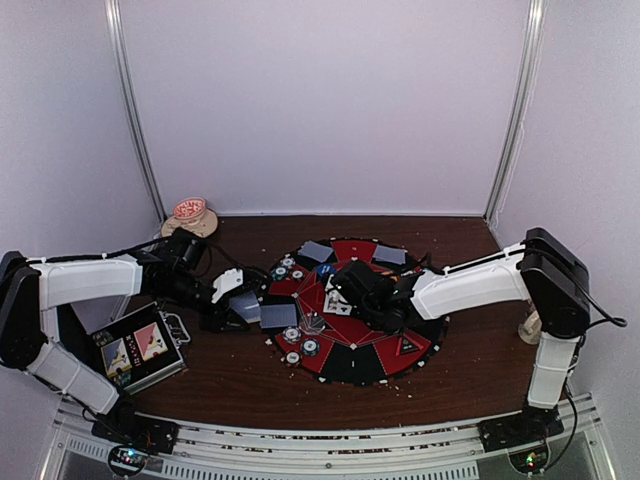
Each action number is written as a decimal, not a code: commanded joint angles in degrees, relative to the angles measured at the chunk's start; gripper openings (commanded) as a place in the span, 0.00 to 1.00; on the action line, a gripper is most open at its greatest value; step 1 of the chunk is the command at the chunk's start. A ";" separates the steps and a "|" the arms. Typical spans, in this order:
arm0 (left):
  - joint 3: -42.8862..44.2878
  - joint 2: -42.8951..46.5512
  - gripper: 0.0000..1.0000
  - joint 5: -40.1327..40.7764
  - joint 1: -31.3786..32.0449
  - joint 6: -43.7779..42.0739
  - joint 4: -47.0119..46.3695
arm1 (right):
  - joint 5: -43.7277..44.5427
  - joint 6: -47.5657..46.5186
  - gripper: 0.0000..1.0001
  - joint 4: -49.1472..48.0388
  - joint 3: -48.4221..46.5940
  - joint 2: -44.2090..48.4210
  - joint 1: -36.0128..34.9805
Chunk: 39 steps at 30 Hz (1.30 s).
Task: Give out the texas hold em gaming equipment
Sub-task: Flop the poker card in the community card area.
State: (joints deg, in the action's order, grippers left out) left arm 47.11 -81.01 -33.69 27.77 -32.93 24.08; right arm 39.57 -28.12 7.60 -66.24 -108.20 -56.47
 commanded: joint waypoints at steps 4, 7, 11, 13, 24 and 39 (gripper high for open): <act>0.17 0.68 0.45 -1.01 -0.02 -0.38 -1.14 | -3.74 -4.43 0.00 -5.81 2.95 1.56 1.81; 0.17 0.68 0.46 -0.99 -0.07 -0.39 -1.12 | -4.96 -5.17 0.00 -7.39 3.69 1.15 1.90; 0.17 0.60 0.46 -1.02 -0.07 -0.40 -1.12 | -4.83 -6.27 0.00 -10.11 4.68 0.48 2.17; 0.17 0.53 0.46 -0.98 -0.02 -0.47 -1.11 | -5.05 -6.50 0.00 -10.30 4.52 -0.17 2.27; 0.17 0.44 0.46 -0.98 -0.08 -0.47 -1.12 | -5.79 -6.95 0.00 -10.40 4.04 -3.58 2.35; 0.17 0.59 0.45 -1.04 -0.07 -0.47 -1.13 | -10.48 -5.26 0.13 -6.19 3.53 -2.82 2.44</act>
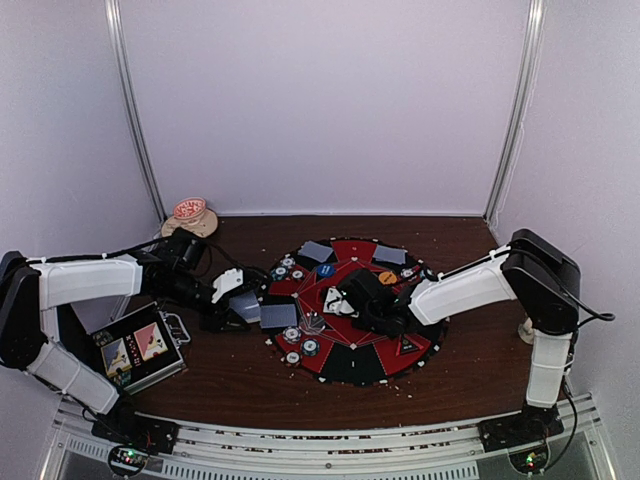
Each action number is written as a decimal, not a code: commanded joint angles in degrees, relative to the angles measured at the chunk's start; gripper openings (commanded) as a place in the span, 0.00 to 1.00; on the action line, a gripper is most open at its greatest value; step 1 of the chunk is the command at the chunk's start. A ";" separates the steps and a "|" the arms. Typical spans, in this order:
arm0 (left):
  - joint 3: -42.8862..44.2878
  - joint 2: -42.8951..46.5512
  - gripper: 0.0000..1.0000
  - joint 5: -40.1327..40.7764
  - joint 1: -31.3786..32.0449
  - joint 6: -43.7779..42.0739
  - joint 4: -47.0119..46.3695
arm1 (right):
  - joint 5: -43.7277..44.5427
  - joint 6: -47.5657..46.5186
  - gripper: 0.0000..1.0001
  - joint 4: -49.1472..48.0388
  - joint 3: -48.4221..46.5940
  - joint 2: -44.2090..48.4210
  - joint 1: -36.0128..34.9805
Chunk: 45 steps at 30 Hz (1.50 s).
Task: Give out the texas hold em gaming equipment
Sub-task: Flop the poker card in the community card area.
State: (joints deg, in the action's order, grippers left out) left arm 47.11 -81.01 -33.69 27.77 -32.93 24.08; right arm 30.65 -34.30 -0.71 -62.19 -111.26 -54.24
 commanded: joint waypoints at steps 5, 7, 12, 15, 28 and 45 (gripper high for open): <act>0.17 0.59 0.46 -0.95 -0.03 -0.38 -1.13 | -2.94 1.76 0.20 4.17 -0.90 1.37 -0.07; 0.17 0.60 0.45 -0.96 -0.04 -0.38 -1.11 | -3.29 1.89 0.21 5.00 -1.13 1.57 -0.37; 0.26 0.59 0.46 -0.96 -0.08 -0.42 -1.11 | -3.43 2.56 0.25 6.40 -1.15 1.99 -1.04; 0.26 0.59 0.46 -0.95 -0.04 -0.38 -1.11 | -3.41 3.05 0.28 7.13 -1.29 2.17 -1.34; 0.26 0.68 0.45 -1.00 -0.04 -0.30 -1.13 | -2.72 8.40 0.54 11.55 -2.07 7.67 -2.89; 0.16 1.12 0.46 -0.90 -0.04 -0.30 -1.14 | -10.74 45.32 1.00 22.51 5.41 23.43 -2.79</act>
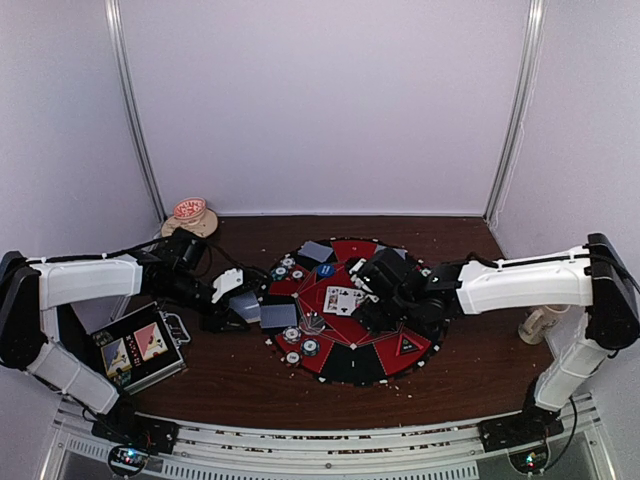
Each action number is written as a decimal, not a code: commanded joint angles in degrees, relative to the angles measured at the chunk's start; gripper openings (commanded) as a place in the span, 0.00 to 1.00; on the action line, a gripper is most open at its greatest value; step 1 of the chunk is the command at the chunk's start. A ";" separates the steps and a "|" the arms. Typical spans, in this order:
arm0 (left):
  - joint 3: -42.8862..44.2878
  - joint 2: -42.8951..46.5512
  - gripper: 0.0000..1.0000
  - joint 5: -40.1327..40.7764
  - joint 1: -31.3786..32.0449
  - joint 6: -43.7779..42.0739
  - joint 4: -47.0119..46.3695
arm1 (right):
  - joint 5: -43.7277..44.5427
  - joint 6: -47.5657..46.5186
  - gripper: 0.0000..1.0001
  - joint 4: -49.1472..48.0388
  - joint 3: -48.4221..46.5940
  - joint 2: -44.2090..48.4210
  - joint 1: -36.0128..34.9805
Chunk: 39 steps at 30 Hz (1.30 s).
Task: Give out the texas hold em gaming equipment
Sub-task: Flop the poker card in the community card area, then pick up the all-in button from position 10.
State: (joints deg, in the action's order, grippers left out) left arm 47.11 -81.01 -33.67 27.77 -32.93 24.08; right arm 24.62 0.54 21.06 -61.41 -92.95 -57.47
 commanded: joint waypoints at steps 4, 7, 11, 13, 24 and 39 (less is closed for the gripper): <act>0.17 1.29 0.46 -0.64 -0.08 -0.32 -1.09 | -5.57 15.97 1.00 -0.19 10.00 7.15 1.23; 0.17 1.21 0.45 -0.65 -0.07 -0.21 -1.12 | -6.65 19.12 1.00 -0.21 12.16 6.50 2.01; 0.17 1.30 0.45 -0.62 -0.08 -0.30 -1.08 | -8.15 20.24 1.00 -0.30 14.56 5.22 2.42; 0.17 1.14 0.46 -0.62 -0.08 -0.31 -1.13 | -9.44 20.57 1.00 -0.57 15.28 4.98 2.54; 0.17 1.23 0.45 -0.68 -0.06 -0.30 -1.09 | -12.63 21.47 1.00 -1.14 17.68 3.94 3.75; 0.16 1.04 0.45 -0.90 0.00 -0.33 -1.08 | -20.01 19.98 0.79 -3.58 19.65 2.49 8.99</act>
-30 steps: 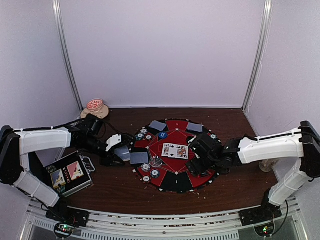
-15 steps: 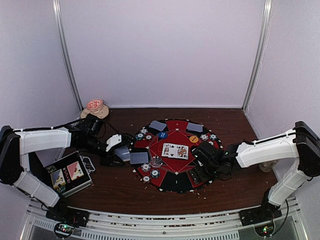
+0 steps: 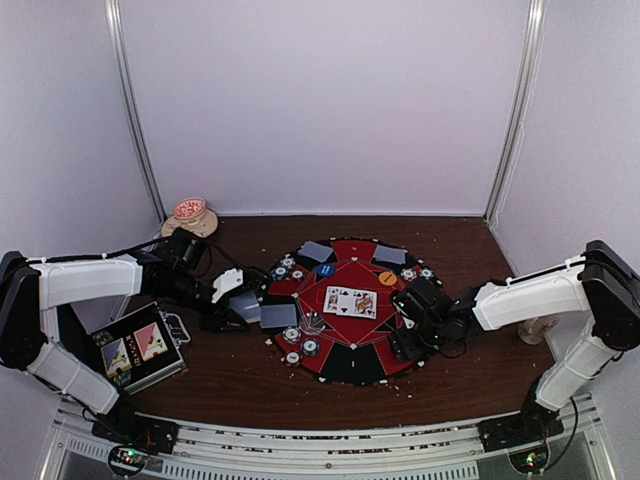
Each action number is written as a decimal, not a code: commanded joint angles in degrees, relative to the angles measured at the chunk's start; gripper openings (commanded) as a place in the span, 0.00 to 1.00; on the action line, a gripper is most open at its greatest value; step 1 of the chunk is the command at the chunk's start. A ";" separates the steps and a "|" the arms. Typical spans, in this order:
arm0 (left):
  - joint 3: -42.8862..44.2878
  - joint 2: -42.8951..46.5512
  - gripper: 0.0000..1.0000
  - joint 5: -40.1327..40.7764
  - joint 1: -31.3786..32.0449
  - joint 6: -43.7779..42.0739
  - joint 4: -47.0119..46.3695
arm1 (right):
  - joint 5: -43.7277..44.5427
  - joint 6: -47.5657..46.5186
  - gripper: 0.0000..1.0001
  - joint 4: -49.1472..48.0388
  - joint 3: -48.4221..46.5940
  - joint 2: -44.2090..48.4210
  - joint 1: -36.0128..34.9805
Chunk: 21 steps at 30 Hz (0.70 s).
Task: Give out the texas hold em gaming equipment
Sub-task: Pick up the all-in button from position 10.
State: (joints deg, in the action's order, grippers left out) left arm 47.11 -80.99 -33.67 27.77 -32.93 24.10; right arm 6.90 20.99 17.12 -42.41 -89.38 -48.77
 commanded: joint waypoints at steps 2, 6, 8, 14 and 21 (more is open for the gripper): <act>0.17 0.88 0.46 -0.84 -0.03 -0.38 -1.16 | -2.63 -0.27 0.79 0.51 0.93 -0.45 0.25; 0.17 0.91 0.46 -0.73 -0.04 -0.34 -1.14 | -3.37 0.01 0.83 1.07 1.16 0.34 -0.12; 0.17 0.99 0.46 -0.71 -0.04 -0.30 -1.16 | -3.47 -0.06 0.83 1.58 1.03 0.30 -0.45; 0.17 1.01 0.45 -0.75 -0.07 -0.30 -1.16 | -3.47 0.07 0.83 2.31 0.92 0.62 -1.34; 0.17 1.00 0.45 -0.72 -0.08 -0.37 -1.11 | -1.91 0.34 0.85 5.89 0.19 2.81 -2.02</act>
State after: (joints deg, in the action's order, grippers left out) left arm 47.11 -80.99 -33.67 27.77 -32.91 24.10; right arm 4.58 21.08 18.63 -42.39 -88.58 -50.15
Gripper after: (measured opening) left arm 0.456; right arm 0.845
